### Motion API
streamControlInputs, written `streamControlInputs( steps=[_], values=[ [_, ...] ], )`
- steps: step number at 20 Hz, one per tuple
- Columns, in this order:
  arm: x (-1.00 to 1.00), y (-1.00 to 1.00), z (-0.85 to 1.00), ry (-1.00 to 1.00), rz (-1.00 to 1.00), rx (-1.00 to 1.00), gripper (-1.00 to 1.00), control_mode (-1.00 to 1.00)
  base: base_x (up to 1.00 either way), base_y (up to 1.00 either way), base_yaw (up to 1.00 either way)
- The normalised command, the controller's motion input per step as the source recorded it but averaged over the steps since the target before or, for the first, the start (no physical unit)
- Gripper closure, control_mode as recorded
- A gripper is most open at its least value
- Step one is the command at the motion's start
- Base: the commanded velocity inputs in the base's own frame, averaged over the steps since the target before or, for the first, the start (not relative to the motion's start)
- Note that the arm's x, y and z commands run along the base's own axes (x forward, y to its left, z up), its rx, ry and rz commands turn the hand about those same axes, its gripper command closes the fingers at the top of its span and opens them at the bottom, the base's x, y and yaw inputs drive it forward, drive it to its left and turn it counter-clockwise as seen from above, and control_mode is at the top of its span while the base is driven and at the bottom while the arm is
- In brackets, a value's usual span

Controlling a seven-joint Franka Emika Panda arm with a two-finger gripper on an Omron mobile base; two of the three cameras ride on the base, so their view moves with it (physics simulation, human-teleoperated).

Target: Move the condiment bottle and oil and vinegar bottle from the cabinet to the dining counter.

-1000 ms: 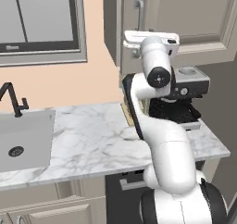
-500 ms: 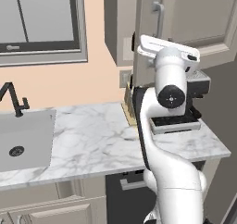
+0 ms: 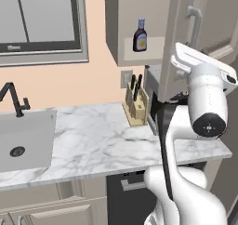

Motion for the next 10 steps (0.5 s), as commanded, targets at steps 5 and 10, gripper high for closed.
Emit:
streamControlInputs(
  steps=[5,10],
  values=[
    [-1.0,-0.82,-0.04,-0.09,0.0,0.15,-1.0,-1.0,0.0,0.0,0.0],
    [-1.0,-0.05,0.0,-0.13,0.0,0.05,-1.0,-1.0,0.0,0.0,0.0]
  ],
)
